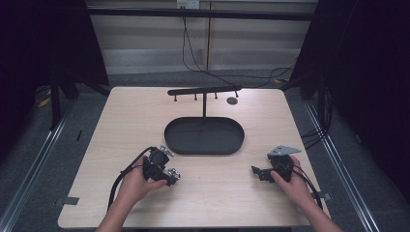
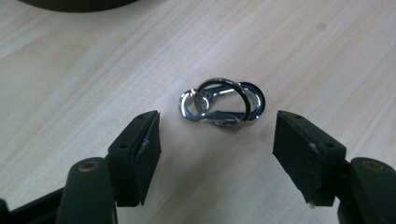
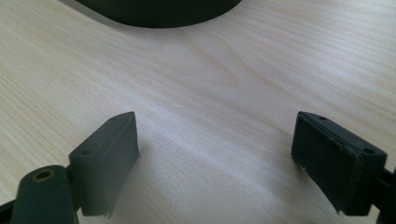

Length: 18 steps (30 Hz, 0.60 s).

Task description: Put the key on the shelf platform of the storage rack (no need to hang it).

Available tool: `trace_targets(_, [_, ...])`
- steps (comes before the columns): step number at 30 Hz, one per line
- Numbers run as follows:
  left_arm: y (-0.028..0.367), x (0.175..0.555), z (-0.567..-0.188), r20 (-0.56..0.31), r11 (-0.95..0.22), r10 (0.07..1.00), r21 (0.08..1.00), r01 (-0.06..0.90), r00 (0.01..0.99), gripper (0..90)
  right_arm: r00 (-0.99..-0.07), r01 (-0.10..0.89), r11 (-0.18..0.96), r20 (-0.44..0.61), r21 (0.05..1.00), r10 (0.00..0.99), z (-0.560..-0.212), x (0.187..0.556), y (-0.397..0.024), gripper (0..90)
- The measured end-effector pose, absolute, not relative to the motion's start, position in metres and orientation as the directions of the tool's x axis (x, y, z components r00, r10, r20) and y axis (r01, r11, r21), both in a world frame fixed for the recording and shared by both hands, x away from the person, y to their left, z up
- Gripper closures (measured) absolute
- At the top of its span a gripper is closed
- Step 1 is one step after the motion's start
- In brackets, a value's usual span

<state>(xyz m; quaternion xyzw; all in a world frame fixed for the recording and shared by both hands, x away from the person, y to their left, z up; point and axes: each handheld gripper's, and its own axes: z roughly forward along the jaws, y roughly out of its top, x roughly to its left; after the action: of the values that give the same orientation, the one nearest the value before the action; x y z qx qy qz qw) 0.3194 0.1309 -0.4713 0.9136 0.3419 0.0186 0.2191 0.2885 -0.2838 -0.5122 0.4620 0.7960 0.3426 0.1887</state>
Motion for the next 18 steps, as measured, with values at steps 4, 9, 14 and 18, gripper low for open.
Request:
trace_targets(4, [0.125, 0.324, -0.470, -0.105, -0.687, 0.623, 0.400, 0.606, 0.775, 33.6, -0.502, 0.606, 0.338, 0.016, 0.720, 0.865, -0.512, 0.288, -0.284, 14.5])
trace_targets(9, [0.117, 0.328, -0.470, -0.129, -0.695, 0.618, 0.373, 0.615, 0.776, 34.4, -0.500, 0.608, 0.336, 0.018, 0.719, 0.866, -0.512, 0.288, -0.284, 14.4])
trace_targets(14, [0.109, 0.332, -0.472, -0.123, -0.705, 0.619, 0.347, 0.618, 0.776, 34.1, -0.499, 0.608, 0.336, 0.018, 0.719, 0.866, -0.512, 0.288, -0.284, 14.5])
trace_targets(18, [0.105, 0.335, -0.472, -0.104, -0.722, 0.617, 0.320, 0.614, 0.780, 36.3, -0.498, 0.609, 0.334, 0.019, 0.720, 0.867, -0.512, 0.288, -0.283, 14.5])
